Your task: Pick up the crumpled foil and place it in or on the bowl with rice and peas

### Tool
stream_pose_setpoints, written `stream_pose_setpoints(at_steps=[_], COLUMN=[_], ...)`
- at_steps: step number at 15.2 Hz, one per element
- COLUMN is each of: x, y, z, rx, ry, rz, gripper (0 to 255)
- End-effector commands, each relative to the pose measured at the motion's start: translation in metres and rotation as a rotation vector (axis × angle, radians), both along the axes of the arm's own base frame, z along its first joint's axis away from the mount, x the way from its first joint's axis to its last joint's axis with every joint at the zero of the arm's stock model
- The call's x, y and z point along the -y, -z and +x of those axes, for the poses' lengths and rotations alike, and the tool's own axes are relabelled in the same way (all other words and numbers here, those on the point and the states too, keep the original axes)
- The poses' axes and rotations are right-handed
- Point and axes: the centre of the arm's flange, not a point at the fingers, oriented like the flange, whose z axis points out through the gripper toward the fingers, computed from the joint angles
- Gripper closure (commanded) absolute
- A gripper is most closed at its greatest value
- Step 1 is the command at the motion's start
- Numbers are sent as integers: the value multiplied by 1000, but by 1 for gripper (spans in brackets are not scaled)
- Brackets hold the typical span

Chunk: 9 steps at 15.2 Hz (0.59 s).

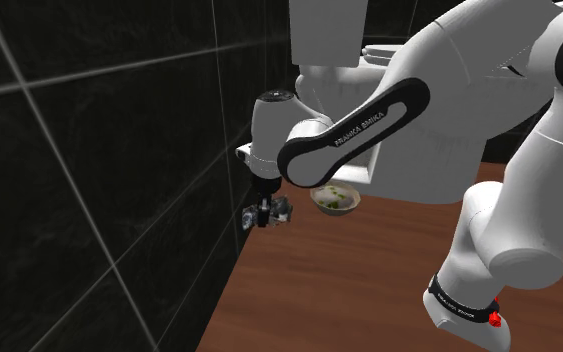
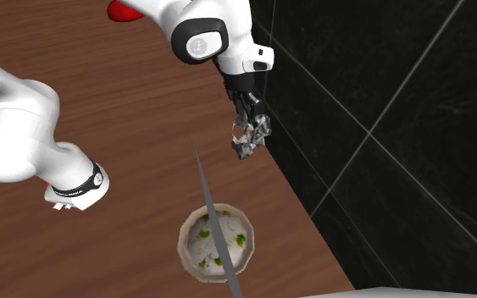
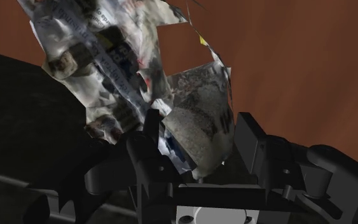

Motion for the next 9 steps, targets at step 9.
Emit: stream_pose_setpoints(at_steps=[9], x=[0], y=[-53], z=[1], rx=[0], ry=[0], rz=[0], gripper=[255])
